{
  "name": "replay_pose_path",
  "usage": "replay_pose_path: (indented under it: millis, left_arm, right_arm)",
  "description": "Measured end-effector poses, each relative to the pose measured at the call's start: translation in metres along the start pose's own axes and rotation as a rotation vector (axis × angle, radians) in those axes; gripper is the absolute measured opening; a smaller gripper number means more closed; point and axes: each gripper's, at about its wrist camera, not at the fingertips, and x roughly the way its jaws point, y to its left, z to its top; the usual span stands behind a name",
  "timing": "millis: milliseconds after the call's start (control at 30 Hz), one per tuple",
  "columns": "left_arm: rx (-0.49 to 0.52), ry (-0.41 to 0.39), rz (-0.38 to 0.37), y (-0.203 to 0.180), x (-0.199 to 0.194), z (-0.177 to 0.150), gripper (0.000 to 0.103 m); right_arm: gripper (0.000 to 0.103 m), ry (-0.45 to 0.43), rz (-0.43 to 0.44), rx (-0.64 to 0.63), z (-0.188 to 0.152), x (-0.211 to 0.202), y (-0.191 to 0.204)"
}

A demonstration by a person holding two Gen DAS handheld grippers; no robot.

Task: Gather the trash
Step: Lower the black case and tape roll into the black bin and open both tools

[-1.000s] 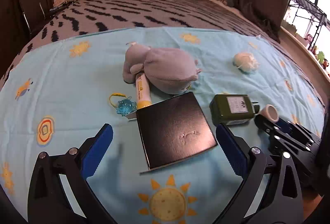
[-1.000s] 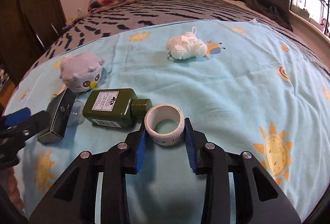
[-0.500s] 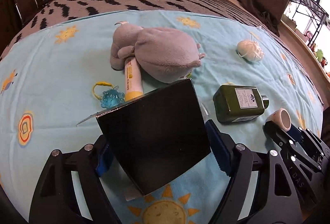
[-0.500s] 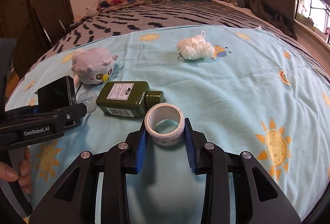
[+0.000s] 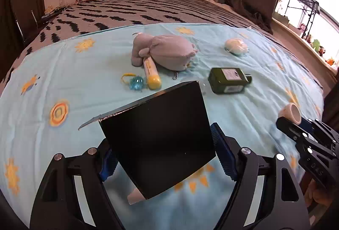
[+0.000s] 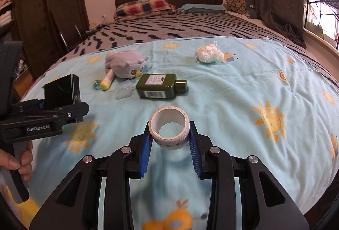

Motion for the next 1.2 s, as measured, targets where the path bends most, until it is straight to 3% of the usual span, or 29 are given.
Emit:
replay_pose_path:
  millis: [367,567,800,1200]
  left_arm:
    - [0.102,-0.109,-0.022,-0.011,-0.095,-0.088,0.075]
    - [0.157,-0.119,-0.033,-0.016,-0.125,-0.135,0.075]
    - [0.198,-0.086,-0.064,-0.028,-0.132,-0.178,0.075]
    - [0.206,0.093,-0.121,-0.049,-0.089,-0.234,0.075]
  right_arm:
    - [0.034,-0.056,0.061,-0.022,-0.051,-0.077,0.021]
    - [0.034,-0.046,0.045,-0.005,-0.089,-0.105,0.020]
    - [0.034,0.029,0.102,0.011,-0.134,-0.111,0.035]
    - [0.034,0.159,0.082,0.039,-0.182,-0.093,0.046]
